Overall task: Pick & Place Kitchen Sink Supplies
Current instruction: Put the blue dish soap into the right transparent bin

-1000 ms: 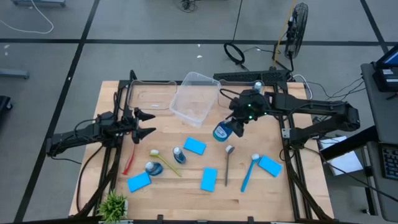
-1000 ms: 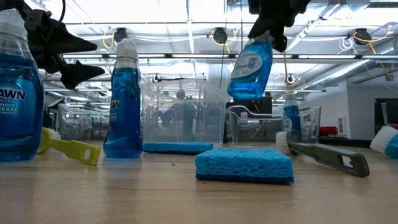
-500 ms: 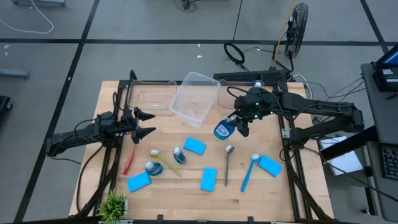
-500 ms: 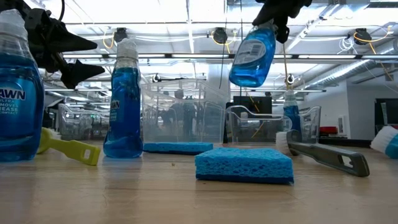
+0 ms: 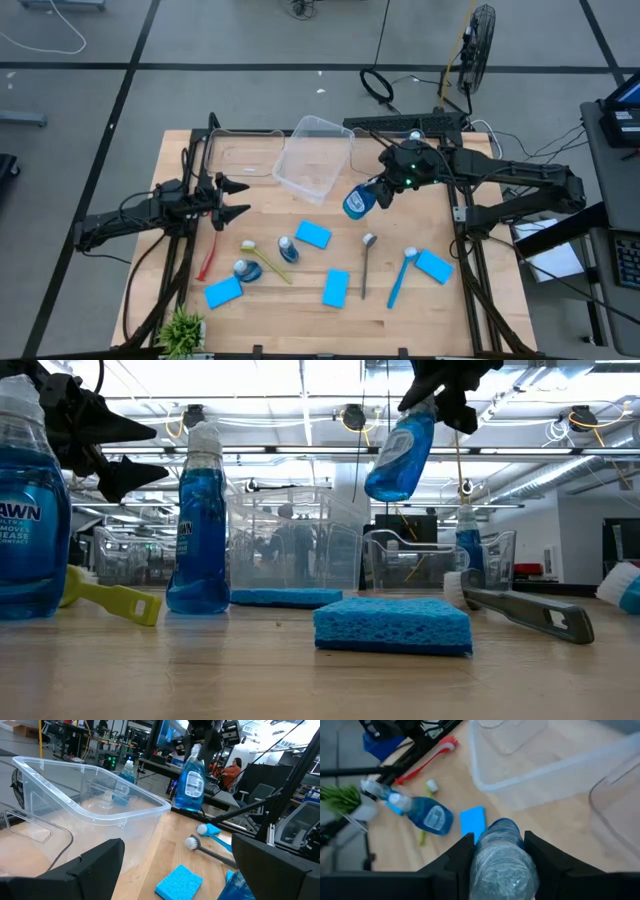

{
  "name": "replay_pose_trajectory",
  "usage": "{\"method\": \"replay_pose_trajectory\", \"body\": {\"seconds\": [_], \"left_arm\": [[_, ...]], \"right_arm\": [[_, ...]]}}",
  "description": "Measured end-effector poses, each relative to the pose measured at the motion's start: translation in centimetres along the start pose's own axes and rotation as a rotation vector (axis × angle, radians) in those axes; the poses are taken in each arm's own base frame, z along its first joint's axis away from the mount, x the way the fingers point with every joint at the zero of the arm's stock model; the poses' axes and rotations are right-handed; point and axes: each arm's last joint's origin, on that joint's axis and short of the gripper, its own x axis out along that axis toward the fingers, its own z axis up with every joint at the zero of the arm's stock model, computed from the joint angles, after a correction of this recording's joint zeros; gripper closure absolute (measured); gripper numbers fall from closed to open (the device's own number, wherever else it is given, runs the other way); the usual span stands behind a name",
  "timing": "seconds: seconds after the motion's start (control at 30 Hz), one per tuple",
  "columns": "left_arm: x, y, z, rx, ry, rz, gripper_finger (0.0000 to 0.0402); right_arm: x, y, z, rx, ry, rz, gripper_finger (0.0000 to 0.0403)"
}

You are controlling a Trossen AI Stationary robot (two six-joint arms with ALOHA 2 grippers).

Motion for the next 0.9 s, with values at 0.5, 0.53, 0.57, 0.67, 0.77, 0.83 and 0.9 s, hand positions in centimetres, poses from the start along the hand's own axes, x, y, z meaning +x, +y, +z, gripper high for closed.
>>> {"method": "replay_pose_trajectory", "body": {"seconds": [0.5,0.53,0.57,0.67,0.77,0.83,0.9], "left_arm": [[0.0,0.0,0.0,0.0,0.0,-0.001,0.0036],[0.0,0.0,0.0,0.0,0.001,-0.001,0.0036],[0.0,0.0,0.0,0.0,0.001,-0.001,0.0036],[0.0,0.0,0.0,0.0,0.001,0.0,0.0036],[0.0,0.0,0.0,0.0,0.001,-0.001,0.0036],[0.0,0.0,0.0,0.0,0.001,-0.001,0.0036],[0.0,0.0,0.0,0.0,0.001,-0.001,0.0036]], "right_arm": [[-0.2,-1.3,0.8,0.373,0.137,0.14,0.0266],[-0.3,-1.3,0.8,0.382,0.147,0.151,0.0266],[-0.3,-1.3,0.8,0.388,0.152,0.157,0.0266],[-0.3,-1.4,0.8,0.399,0.162,0.166,0.0266],[-0.3,-1.4,0.8,0.395,0.158,0.163,0.0266],[-0.3,-1.4,0.9,0.375,0.148,0.157,0.0266],[-0.3,-1.5,1.0,0.346,0.113,0.128,0.0266]]}}
